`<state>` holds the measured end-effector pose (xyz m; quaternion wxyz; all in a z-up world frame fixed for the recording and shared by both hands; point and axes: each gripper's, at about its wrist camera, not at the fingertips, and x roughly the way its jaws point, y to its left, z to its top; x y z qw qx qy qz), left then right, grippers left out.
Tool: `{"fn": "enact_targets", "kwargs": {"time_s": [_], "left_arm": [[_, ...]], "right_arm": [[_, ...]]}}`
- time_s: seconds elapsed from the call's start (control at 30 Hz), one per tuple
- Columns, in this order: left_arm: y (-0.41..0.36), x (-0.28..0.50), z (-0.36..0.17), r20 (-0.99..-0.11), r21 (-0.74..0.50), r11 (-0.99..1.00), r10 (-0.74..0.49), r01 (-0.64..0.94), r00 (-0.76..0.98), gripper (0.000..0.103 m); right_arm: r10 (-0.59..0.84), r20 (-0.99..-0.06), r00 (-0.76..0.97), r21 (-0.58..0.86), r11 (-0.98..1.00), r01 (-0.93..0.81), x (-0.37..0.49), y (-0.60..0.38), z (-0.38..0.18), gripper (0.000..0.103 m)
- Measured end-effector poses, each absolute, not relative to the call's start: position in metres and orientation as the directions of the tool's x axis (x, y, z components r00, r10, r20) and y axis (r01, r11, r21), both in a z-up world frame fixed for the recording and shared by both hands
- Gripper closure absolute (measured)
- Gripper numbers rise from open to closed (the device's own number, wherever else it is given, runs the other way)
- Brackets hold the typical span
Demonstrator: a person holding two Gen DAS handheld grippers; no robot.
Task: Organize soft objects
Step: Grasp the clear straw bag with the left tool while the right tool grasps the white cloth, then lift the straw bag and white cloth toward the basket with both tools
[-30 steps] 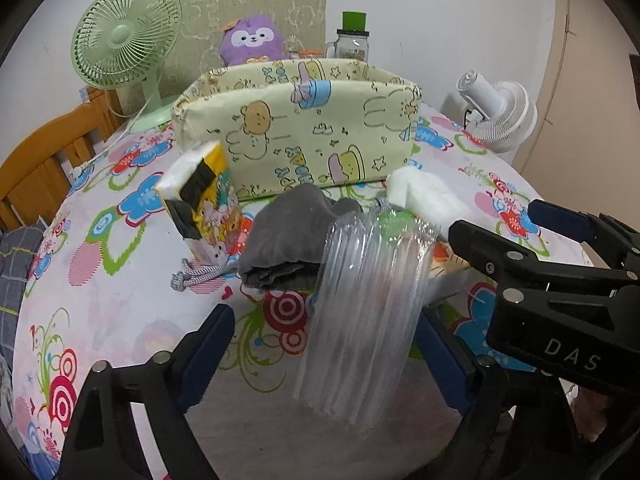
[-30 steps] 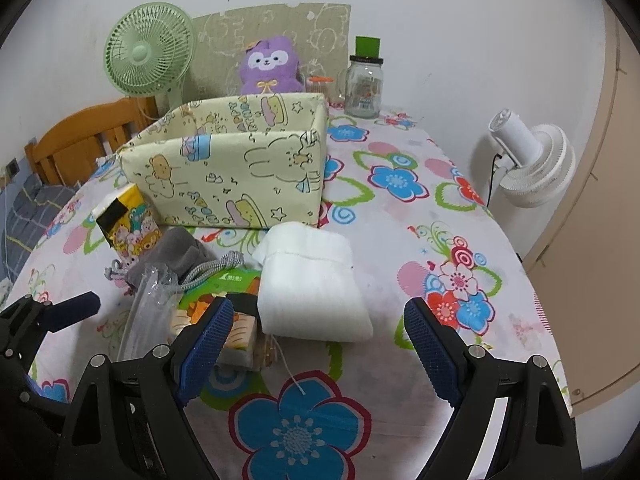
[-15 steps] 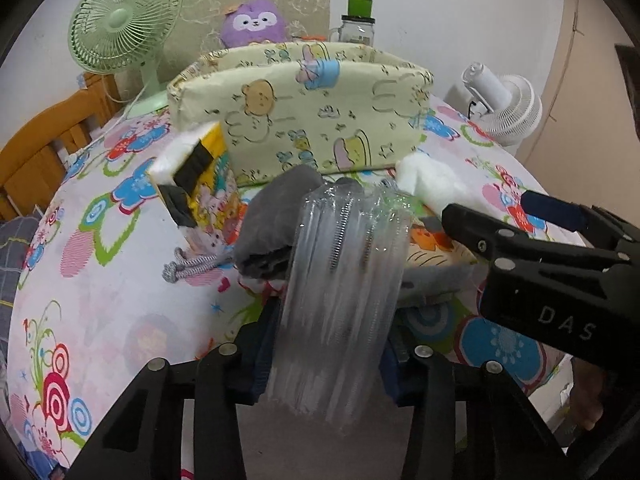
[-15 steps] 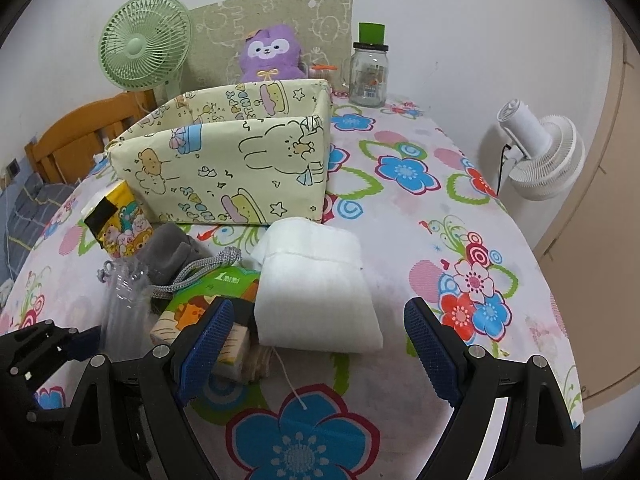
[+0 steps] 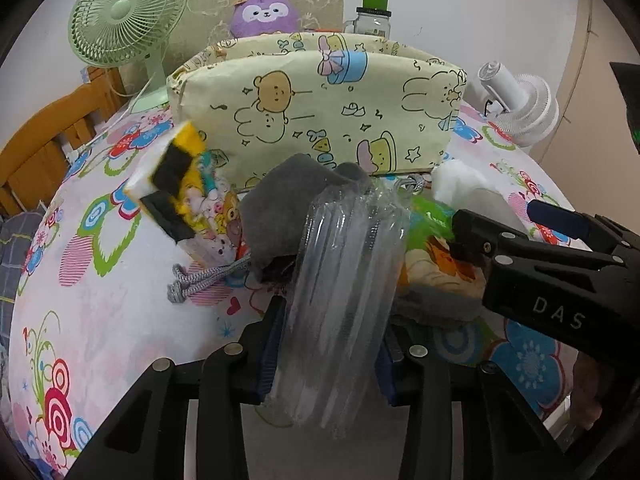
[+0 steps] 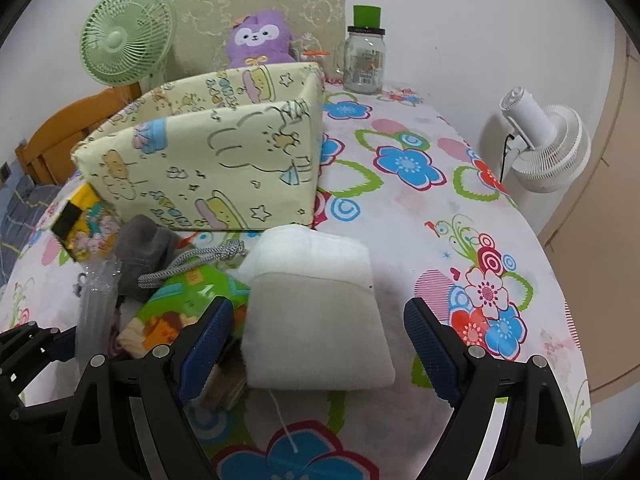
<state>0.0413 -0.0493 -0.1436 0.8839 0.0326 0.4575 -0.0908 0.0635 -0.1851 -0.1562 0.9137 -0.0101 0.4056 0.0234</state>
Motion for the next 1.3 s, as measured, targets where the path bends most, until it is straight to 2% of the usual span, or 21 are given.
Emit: {"fn": "enact_targets", "kwargs": {"time_s": [0.1,0.17,0.23,0.27,0.37,0.53,0.9,1.17,1.3], "left_arm": [[-0.051,0.043,-0.144,-0.813,-0.019,0.982,-0.125,0.188,0.568,0.062],[-0.051,0.043,-0.144,-0.813,-0.021,0.981,-0.128,0.192,0.568,0.064],[-0.052,0.044,-0.144,-0.813,-0.025,0.981,-0.133,0.194,0.567,0.067],[-0.053,0.043,-0.143,-0.812,-0.027,0.98,-0.136,0.197,0.567,0.069],[-0.054,0.041,-0.142,-0.81,-0.022,0.979,-0.136,0.202,0.571,0.07],[-0.052,0.035,-0.135,-0.798,-0.023,0.98,-0.138,0.2,0.586,0.07],[-0.045,0.025,-0.117,-0.767,-0.044,0.98,-0.156,0.192,0.622,0.072],[-0.044,0.021,-0.106,-0.751,-0.066,0.974,-0.191,0.215,0.632,0.083],[-0.044,0.019,-0.101,-0.742,-0.072,0.972,-0.202,0.224,0.639,0.085]], "right_arm": [[0.049,-0.747,0.663,0.021,0.999,-0.05,0.067,-0.187,-0.16,0.023],[0.061,-0.747,0.662,0.036,0.998,-0.051,0.067,-0.187,-0.16,0.035],[0.074,-0.747,0.66,0.05,0.997,-0.056,0.067,-0.187,-0.16,0.042],[0.082,-0.749,0.658,0.056,0.997,-0.06,0.067,-0.186,-0.16,0.048],[0.088,-0.748,0.658,0.059,0.996,-0.065,0.066,-0.185,-0.159,0.056],[0.08,-0.742,0.666,0.052,0.997,-0.061,0.062,-0.184,-0.155,0.06],[0.088,-0.698,0.71,0.044,0.996,-0.081,0.045,-0.176,-0.131,0.06],[0.097,-0.674,0.732,0.039,0.995,-0.096,0.032,-0.168,-0.115,0.06],[0.102,-0.67,0.736,0.04,0.994,-0.102,0.028,-0.166,-0.11,0.06]]}}
